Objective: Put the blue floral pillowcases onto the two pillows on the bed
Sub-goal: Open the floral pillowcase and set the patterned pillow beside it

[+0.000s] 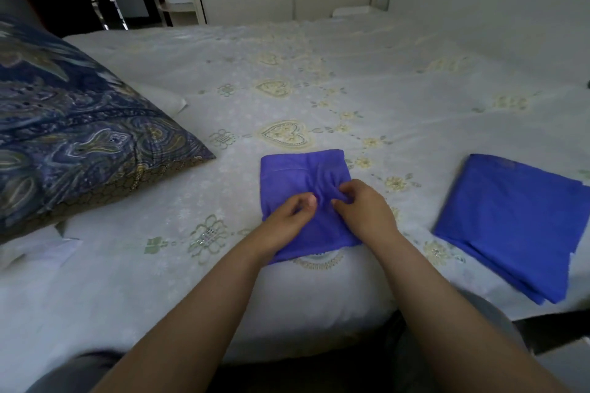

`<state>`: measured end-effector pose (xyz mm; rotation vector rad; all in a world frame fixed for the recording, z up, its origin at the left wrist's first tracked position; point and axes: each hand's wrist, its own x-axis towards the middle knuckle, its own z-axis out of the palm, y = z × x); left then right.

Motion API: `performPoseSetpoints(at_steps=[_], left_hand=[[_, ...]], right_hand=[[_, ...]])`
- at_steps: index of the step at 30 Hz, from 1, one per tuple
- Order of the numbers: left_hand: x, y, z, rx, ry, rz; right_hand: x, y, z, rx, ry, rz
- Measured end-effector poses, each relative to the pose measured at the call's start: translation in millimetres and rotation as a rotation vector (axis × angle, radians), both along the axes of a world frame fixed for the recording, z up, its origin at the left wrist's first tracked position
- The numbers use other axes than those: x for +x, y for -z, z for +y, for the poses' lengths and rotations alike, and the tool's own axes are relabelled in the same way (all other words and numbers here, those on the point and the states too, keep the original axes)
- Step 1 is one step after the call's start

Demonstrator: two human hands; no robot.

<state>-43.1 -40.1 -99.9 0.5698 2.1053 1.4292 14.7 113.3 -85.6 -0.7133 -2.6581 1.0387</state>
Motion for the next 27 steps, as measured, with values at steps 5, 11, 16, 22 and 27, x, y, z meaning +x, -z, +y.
performPoseSetpoints(at_steps=[5, 11, 16, 22, 27], left_hand=[[-8, -17, -11, 0.153, -0.266, -0.016], [-1, -19, -32, 0.253, -0.445, 0.072], [10, -27, -50, 0.351, -0.335, -0.032], [11, -27, -64, 0.393, -0.244, -0.153], [10, -30, -69, 0.535, -0.454, -0.218]], right_hand=[[10, 0, -46, 0.003, -0.358, 0.153], [9, -7, -56, -0.173, -0.211, 0.14], [12, -21, -62, -0.105, -0.284, 0.051], [15, -26, -70, 0.103, -0.371, 0.006], [7, -25, -66, 0.174, -0.228, -0.073]])
